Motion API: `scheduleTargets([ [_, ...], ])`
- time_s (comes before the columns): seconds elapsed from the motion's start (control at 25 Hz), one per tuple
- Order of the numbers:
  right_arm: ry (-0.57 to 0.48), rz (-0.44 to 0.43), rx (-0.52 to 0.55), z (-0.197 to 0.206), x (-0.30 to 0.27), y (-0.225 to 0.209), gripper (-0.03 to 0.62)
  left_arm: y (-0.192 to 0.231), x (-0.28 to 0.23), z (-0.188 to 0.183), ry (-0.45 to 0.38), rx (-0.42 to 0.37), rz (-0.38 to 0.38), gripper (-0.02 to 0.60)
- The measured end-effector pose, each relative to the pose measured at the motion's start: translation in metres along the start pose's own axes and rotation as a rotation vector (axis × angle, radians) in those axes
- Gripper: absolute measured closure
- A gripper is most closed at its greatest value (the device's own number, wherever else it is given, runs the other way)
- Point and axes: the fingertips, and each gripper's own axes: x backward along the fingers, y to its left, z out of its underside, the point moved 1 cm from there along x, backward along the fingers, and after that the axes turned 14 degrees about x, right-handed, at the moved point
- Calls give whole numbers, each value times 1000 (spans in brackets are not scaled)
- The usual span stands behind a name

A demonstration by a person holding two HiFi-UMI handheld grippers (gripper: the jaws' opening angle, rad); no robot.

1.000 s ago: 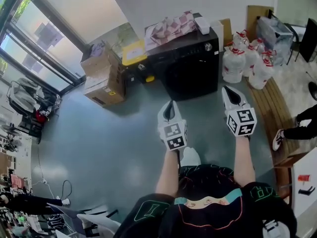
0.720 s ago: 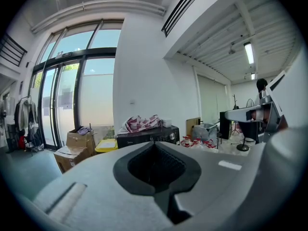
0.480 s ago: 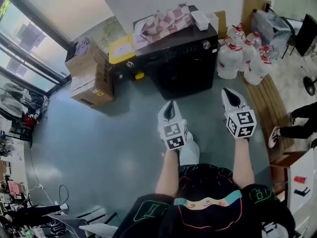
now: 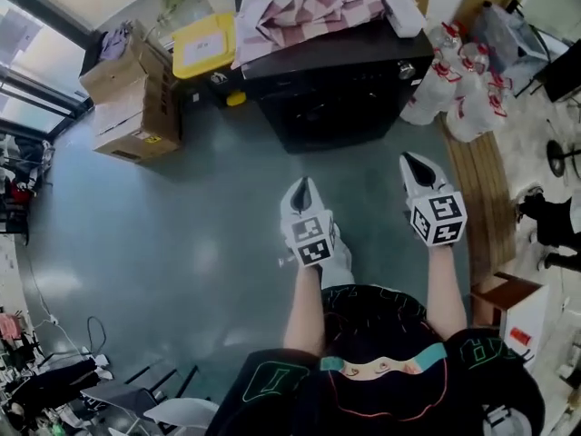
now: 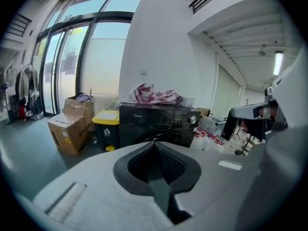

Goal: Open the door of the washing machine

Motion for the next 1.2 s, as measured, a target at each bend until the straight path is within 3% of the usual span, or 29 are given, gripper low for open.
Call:
scheduleTargets([
  [0.12, 29, -46, 38, -14, -45, 9, 591, 37, -27, -10, 14, 72, -48, 571],
  [0.24, 52, -78, 63, -23, -81, 16, 591, 55, -52, -23, 11, 84, -54, 571],
  [0.4, 91, -119, 105, -22, -111, 21, 591, 60, -81, -21, 32, 98, -35, 571],
  [0.72, 181, -107, 100, 1, -136, -4, 591, 57, -122, -9, 91, 119, -18, 571],
  [1.0, 211, -127, 79, 20, -178, -37, 591, 57, -156, -8, 150, 63, -67, 571],
  [1.2, 170, -219, 78, 9, -226, -34, 591, 65, -190, -26, 172, -18, -129, 571],
])
